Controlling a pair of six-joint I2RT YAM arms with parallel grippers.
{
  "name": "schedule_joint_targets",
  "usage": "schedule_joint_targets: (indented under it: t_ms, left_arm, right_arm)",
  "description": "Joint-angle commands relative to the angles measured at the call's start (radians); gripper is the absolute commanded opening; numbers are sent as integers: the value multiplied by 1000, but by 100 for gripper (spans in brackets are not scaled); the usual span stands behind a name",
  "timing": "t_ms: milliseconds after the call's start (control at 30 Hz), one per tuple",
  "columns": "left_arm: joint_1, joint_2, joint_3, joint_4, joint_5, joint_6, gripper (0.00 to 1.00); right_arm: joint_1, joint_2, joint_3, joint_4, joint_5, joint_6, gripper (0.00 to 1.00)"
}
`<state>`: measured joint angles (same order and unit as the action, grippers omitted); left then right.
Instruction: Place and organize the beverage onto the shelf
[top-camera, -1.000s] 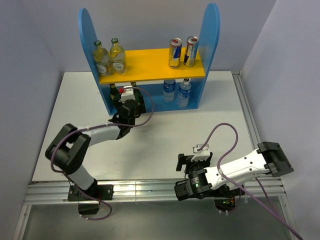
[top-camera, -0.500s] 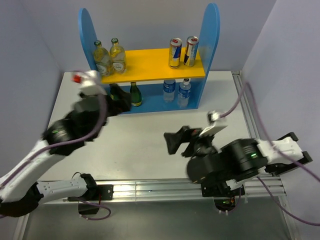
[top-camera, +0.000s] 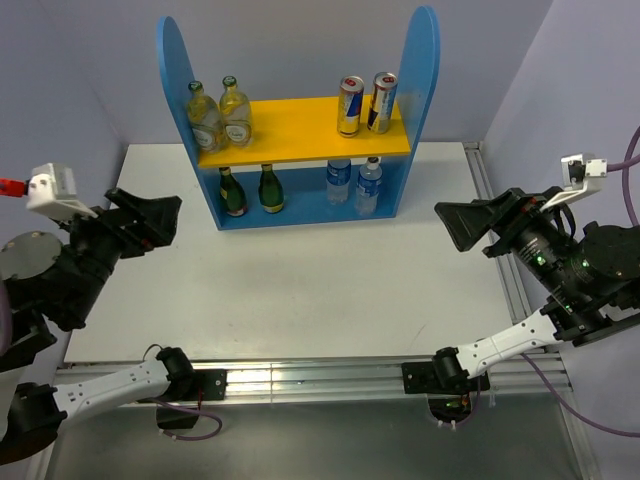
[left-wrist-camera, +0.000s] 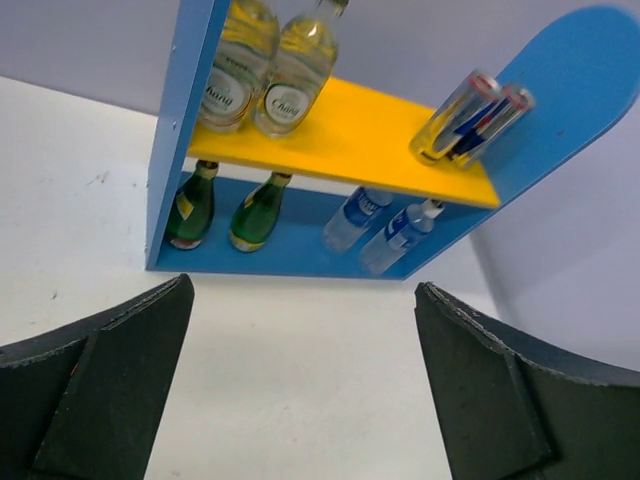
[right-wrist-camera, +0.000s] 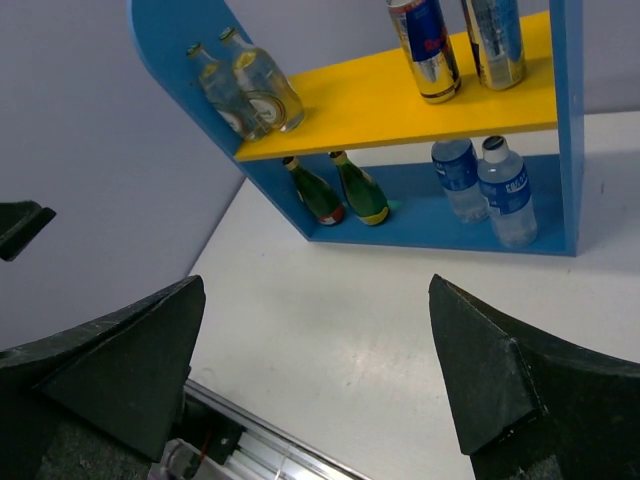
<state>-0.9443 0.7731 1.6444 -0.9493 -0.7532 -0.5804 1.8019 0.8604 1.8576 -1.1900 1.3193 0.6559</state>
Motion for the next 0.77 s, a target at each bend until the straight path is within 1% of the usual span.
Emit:
schedule_joint_targets:
  t_ms: [0,300,700,733]
  left_arm:
    - [-2,3,-20,-31,-5,33,99]
    - [-2,-1,-61,-13,-12,31,99]
    - [-2,-3,-87,0,-34,33,99]
    - [-2,-3,-90,6,-35,33,99]
  right_arm:
    - [2,9,-32,78,4,-121,100]
    - [2,23,-12,20,17,-88,100]
    - [2,-32,-101,101,38,-125,100]
    - [2,-41,-132,131,47,-169,100]
